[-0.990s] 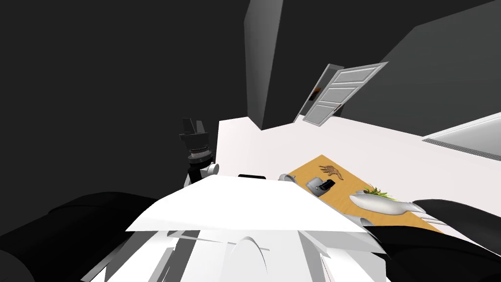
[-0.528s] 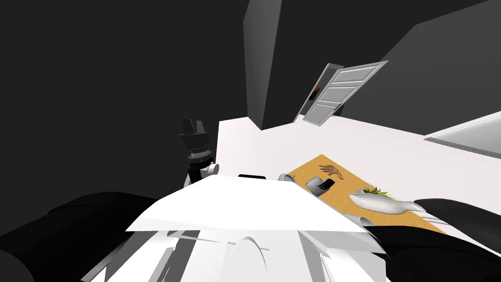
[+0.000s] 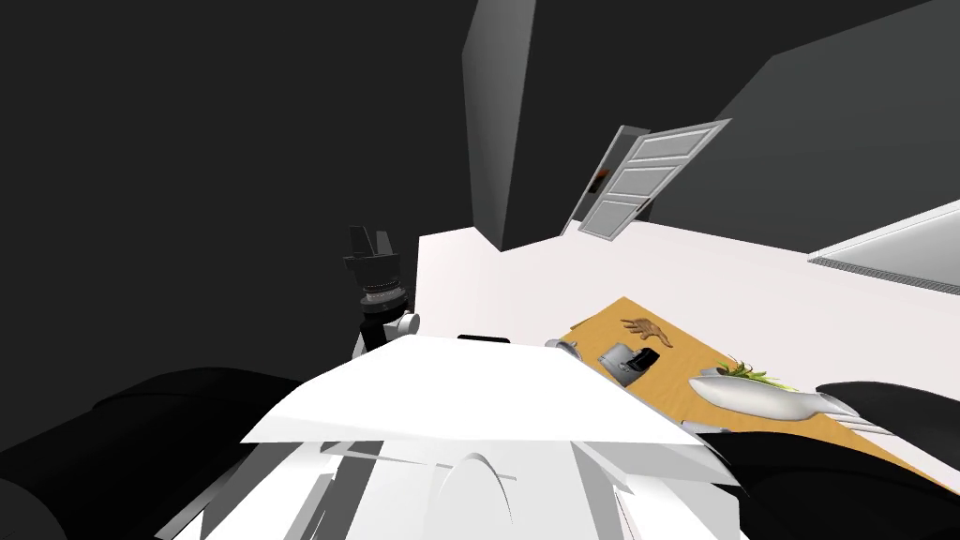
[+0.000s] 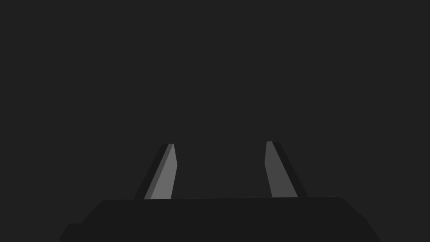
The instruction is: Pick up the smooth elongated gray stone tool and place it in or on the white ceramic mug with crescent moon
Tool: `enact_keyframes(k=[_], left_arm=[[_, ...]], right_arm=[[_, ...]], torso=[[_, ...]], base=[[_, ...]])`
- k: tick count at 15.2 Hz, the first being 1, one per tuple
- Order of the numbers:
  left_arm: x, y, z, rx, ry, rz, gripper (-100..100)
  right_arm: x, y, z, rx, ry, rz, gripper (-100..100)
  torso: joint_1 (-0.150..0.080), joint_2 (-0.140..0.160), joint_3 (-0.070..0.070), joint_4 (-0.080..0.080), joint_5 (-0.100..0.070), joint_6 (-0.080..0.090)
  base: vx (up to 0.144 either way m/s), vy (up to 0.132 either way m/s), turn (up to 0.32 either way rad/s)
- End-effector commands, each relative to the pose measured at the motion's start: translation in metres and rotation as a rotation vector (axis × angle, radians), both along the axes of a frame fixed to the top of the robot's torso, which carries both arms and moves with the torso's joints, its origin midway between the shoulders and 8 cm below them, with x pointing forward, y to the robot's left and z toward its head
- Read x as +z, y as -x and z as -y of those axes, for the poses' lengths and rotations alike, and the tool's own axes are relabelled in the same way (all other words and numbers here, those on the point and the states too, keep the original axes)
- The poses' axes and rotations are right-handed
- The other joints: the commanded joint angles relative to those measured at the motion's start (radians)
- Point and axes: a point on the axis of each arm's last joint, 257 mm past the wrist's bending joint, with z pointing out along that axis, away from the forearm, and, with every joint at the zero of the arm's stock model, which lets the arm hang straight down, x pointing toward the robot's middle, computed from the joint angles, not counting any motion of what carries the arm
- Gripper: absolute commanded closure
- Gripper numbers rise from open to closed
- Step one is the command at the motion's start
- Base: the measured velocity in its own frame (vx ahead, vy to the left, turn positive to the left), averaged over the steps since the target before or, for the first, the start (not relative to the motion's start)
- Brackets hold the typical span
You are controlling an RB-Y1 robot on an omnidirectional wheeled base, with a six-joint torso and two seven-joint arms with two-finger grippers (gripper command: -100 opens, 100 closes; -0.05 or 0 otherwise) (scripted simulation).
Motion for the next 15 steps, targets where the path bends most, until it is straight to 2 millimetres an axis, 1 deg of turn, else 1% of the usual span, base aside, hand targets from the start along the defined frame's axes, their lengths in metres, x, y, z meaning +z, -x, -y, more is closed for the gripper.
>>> enact_keyframes(k=[1,7,10,12,14,15], left_arm=[[0.000,0.000,0.000,0.000,0.000,0.000,0],[0.000,0.000,0.000,0.000,0.000,0.000,0],[0.000,0.000,0.000,0.000,0.000,0.000,0],[0.000,0.000,0.000,0.000,0.000,0.000,0],[0.000,0.000,0.000,0.000,0.000,0.000,0],[0.000,0.000,0.000,0.000,0.000,0.000,0]], right_arm=[[0.010,-0.003,0.009,0.002,0.003,-0.002,100],[0.040,-0.012,0.033,0.003,0.014,-0.009,100],[0.054,-0.017,0.044,0.007,0.018,-0.014,100],[0.063,-0.021,0.050,0.011,0.021,-0.018,100],[0.067,-0.023,0.053,0.012,0.022,-0.019,100],[0.074,-0.026,0.057,0.013,0.024,-0.021,100]], torso=[[0.000,0.000,0.000,0.000,0.000,0.000],[0.001,-0.002,-0.001,-0.001,0.002,0.000],[0.004,-0.002,-0.001,-0.001,0.002,0.000],[0.005,-0.004,-0.002,-0.001,0.002,-0.001],[0.004,-0.004,-0.002,0.000,0.000,-0.003],[0.002,-0.002,-0.001,0.001,-0.002,-0.004]], base=[[0.198,0.165,-0.035],[0.158,0.153,-0.025],[0.155,0.180,-0.028],[0.194,0.179,-0.042],[0.115,0.131,-0.026],[0.091,0.111,-0.007]])
